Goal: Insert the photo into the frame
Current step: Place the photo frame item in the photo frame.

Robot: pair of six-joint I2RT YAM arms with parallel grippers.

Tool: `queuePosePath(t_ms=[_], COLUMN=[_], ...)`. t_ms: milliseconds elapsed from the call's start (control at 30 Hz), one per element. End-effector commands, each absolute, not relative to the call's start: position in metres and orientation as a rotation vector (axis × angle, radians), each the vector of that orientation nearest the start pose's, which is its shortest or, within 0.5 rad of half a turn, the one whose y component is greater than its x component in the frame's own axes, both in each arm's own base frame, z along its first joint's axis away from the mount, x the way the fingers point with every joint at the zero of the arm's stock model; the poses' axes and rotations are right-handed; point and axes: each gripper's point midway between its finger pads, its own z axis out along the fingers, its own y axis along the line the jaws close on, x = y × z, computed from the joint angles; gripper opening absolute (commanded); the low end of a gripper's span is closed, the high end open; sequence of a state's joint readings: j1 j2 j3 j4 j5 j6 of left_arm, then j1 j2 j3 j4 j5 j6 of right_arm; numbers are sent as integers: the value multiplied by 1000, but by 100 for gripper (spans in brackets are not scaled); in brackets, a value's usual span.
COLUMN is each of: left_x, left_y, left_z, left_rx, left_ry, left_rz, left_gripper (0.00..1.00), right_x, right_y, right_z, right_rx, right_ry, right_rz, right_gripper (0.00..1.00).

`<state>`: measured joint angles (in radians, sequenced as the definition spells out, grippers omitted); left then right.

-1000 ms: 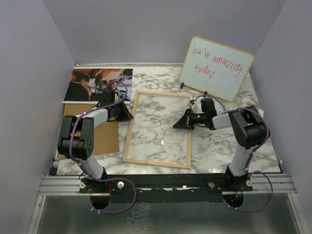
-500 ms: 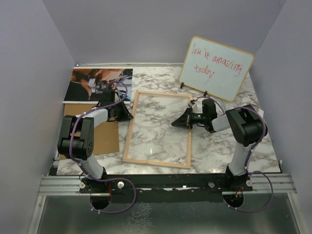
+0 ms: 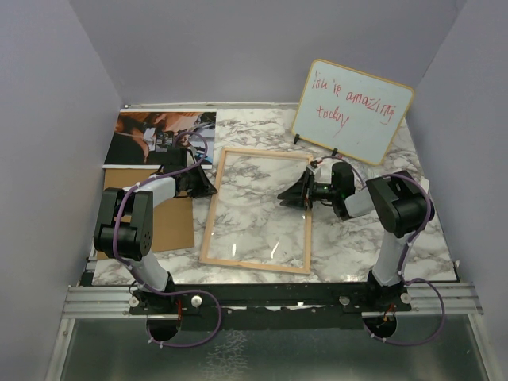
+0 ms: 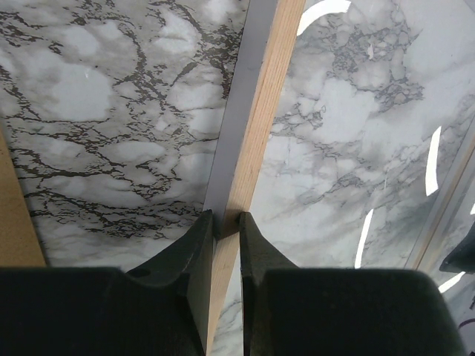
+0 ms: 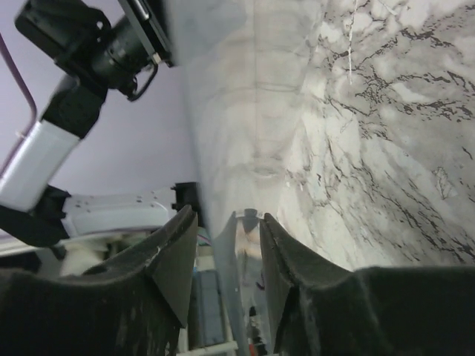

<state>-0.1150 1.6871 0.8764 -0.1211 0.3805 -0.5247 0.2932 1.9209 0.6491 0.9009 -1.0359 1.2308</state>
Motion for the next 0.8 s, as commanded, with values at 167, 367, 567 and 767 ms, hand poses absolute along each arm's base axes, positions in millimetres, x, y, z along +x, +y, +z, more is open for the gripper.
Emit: queuePosePath(t_ms=[167, 367, 567, 767], left_x=[324, 324, 323, 320], left_y=[-118, -118, -118, -116], left_z=[-6, -6, -4, 0], left_rx=[-436, -448, -454, -449], left_ry=[2703, 2702, 2697, 2685], left_rz=[-628, -633, -637, -625], left_gripper=[18, 20, 25, 40], right_x=[260, 238, 231, 240], right_y=[271, 283, 284, 284], right_z=[77, 81, 79, 75], right_rx=[71, 1, 10, 28], right_ry=[2362, 2371, 2375, 2376], right_rz=[1936, 1998, 1962, 1894], right_gripper=[55, 55, 39, 26])
